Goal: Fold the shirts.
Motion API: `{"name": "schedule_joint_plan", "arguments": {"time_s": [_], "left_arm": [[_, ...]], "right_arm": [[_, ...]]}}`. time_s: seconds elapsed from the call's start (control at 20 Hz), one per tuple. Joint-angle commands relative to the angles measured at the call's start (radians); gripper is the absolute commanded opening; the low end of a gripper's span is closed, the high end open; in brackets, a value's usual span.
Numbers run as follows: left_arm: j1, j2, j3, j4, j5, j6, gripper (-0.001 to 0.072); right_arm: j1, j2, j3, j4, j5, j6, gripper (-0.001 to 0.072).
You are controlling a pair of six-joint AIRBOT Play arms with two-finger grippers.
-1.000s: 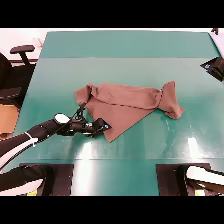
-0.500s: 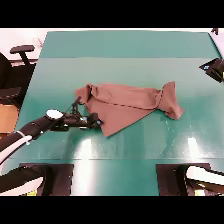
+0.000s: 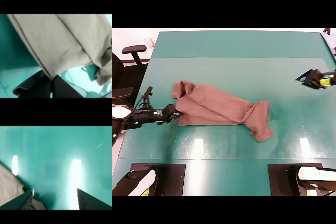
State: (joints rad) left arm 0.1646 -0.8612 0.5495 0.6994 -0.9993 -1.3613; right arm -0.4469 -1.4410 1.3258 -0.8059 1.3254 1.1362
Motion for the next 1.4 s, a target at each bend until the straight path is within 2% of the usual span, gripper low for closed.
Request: {"name": "schedule_joint_plan", "arguments": {"time_s": [0.0, 0.2, 0.3, 0.45, 0.7, 0.8, 0.85, 0.9, 0.95, 1.0, 1.05, 1.1, 1.25, 1.35], "left_arm": [[0.070, 0.028, 0.001, 0.060, -0.062, 0.000, 0.0018], [0.070, 0.028, 0.001, 0.058, -0.064, 0.009, 0.0019], [0.070, 0.028, 0.001, 0.056, -0.066, 0.009, 0.0020], [0.070, 0.028, 0.001, 0.048, -0.069, 0.009, 0.0020], [0.070, 0.028, 0.001, 0.040, -0.078, 0.009, 0.0020], [0.070, 0.028, 0.001, 0.040, -0.079, 0.009, 0.0020], [0.070, 0.028, 0.001, 0.039, -0.078, 0.009, 0.0020], [0.070, 0.028, 0.001, 0.036, -0.078, 0.009, 0.0020], [0.070, 0.028, 0.001, 0.034, -0.078, 0.010, 0.0020], [0.070, 0.028, 0.001, 0.033, -0.079, 0.012, 0.0020], [0.070, 0.028, 0.001, 0.033, -0.082, 0.012, 0.0020], [0.070, 0.028, 0.002, 0.029, -0.087, 0.013, 0.0020], [0.070, 0.028, 0.064, 0.026, -0.137, 0.061, 0.0018], [0.070, 0.028, 0.201, 0.028, -0.150, 0.061, 0.0018]], "right_arm": [[0.160, -0.067, -0.001, -0.007, 0.126, 0.043, 0.0614], [0.356, -0.059, -0.019, -0.014, 0.174, 0.161, 0.0614], [0.417, -0.021, -0.105, 0.024, 0.119, 0.217, 0.0614], [0.464, 0.036, -0.245, 0.028, 0.014, 0.232, 0.0614], [0.449, 0.148, -0.423, 0.078, -0.060, 0.205, 0.0611], [0.446, 0.195, -0.466, 0.078, -0.106, 0.203, 0.0535], [0.447, 0.205, -0.477, 0.078, -0.125, 0.193, 0.0469], [0.448, 0.206, -0.478, 0.080, -0.135, 0.181, 0.0434], [0.453, 0.202, -0.478, 0.082, -0.152, 0.181, 0.0432], [0.459, 0.195, -0.478, 0.082, -0.164, 0.181, 0.0355], [0.468, 0.185, -0.478, 0.082, -0.172, 0.182, 0.0117], [0.475, 0.178, -0.478, 0.082, -0.175, 0.182, 0.0019], [0.472, 0.198, -0.462, 0.109, -0.175, 0.179, 0.0019], [0.437, 0.243, -0.378, 0.108, -0.171, 0.180, 0.0018]]}}
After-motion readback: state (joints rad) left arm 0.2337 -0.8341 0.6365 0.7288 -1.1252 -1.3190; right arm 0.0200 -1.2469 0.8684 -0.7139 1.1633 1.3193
